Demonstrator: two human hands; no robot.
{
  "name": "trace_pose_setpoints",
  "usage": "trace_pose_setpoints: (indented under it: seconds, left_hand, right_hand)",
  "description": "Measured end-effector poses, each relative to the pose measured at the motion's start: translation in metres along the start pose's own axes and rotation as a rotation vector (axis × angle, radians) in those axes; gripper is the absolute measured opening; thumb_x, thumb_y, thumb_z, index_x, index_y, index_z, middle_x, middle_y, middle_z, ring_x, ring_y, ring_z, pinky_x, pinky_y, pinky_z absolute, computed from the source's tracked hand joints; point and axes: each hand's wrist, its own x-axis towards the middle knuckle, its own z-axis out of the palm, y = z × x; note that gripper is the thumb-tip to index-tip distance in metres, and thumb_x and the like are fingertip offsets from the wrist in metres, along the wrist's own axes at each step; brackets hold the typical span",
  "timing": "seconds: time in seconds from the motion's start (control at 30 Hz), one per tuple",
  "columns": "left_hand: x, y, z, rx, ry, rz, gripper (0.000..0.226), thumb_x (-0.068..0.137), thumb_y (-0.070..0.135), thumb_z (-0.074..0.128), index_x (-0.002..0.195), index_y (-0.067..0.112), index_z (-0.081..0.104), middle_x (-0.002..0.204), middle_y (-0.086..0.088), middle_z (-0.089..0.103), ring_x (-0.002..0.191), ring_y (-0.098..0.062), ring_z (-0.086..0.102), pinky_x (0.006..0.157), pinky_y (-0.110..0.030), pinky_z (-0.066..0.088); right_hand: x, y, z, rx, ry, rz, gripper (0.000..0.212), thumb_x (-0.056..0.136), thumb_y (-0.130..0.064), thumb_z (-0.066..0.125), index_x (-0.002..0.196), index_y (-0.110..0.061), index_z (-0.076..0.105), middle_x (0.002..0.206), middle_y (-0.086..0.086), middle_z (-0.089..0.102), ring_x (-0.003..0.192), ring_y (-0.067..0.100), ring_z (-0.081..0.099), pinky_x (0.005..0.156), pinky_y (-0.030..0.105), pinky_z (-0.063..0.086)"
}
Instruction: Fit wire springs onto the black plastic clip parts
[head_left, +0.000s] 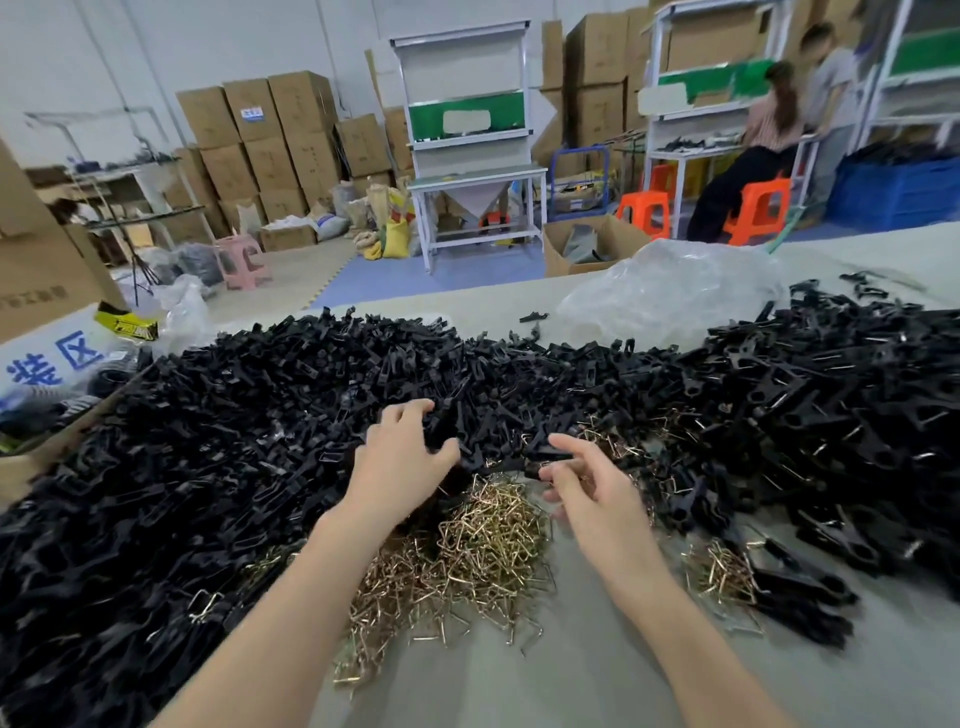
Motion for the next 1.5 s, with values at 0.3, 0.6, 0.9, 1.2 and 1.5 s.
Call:
trace_pose_setpoints:
  seconds: [0.3, 0.6, 0.9, 1.2, 1.5]
  left_hand:
    - [0.086, 0.025, 0.019, 0.258, -0.347, -0.122, 0.101, 0.082, 0.077, 0.055, 0.159, 0.033, 0.008, 0.164, -0.016, 0.015, 0.145, -0.048, 0.022, 0.114, -0.063, 0.028]
    - [0.076, 0.019, 0.022, 0.368, -0.175, 0.020, 0.063, 0.093, 0.051, 0.058, 0.146, 0.028, 0.034, 0.143, -0.017, 0.039, 0.131, -0.043, 0.037, 0.098, -0.053, 0.042]
    - [0.044, 0.000, -0.001, 0.376, -0.078, 0.249, 0.040, 0.097, 0.028, 0.054, 0.132, 0.022, 0.037, 0.112, -0.008, 0.056, 0.096, -0.034, 0.061, 0.078, -0.042, 0.051]
    - [0.001, -0.010, -0.060, 0.154, -0.091, 0.311, 0.017, 0.096, 0.035, 0.058, 0.112, 0.037, 0.054, 0.089, 0.009, 0.069, 0.073, -0.004, 0.064, 0.064, -0.026, 0.050]
    - [-0.057, -0.027, -0.031, 0.053, 0.336, 0.214, 0.041, 0.099, 0.031, 0.056, 0.138, 0.015, 0.056, 0.129, -0.002, 0.058, 0.121, -0.022, 0.046, 0.102, -0.043, 0.044]
  right_hand:
    - [0.008, 0.005, -0.004, 0.174, 0.033, 0.028, 0.031, 0.104, -0.016, 0.052, 0.113, -0.044, 0.061, 0.093, -0.018, 0.071, 0.081, 0.002, 0.070, 0.066, 0.013, 0.052]
    - [0.012, 0.008, -0.007, 0.193, 0.043, 0.011, 0.032, 0.104, -0.013, 0.051, 0.109, -0.043, 0.062, 0.094, -0.005, 0.073, 0.078, 0.005, 0.070, 0.068, 0.018, 0.055]
    - [0.011, 0.009, -0.008, 0.151, 0.040, 0.032, 0.029, 0.105, -0.015, 0.050, 0.115, -0.039, 0.062, 0.093, -0.006, 0.072, 0.081, 0.005, 0.070, 0.072, 0.021, 0.058]
    - [0.004, 0.006, -0.002, 0.041, 0.001, -0.018, 0.033, 0.105, -0.017, 0.048, 0.109, -0.047, 0.060, 0.090, -0.015, 0.071, 0.079, 0.026, 0.067, 0.071, 0.042, 0.057]
    - [-0.014, -0.009, 0.006, -0.239, -0.066, -0.298, 0.025, 0.105, -0.029, 0.050, 0.121, -0.042, 0.065, 0.108, -0.029, 0.063, 0.094, -0.005, 0.061, 0.075, 0.012, 0.047]
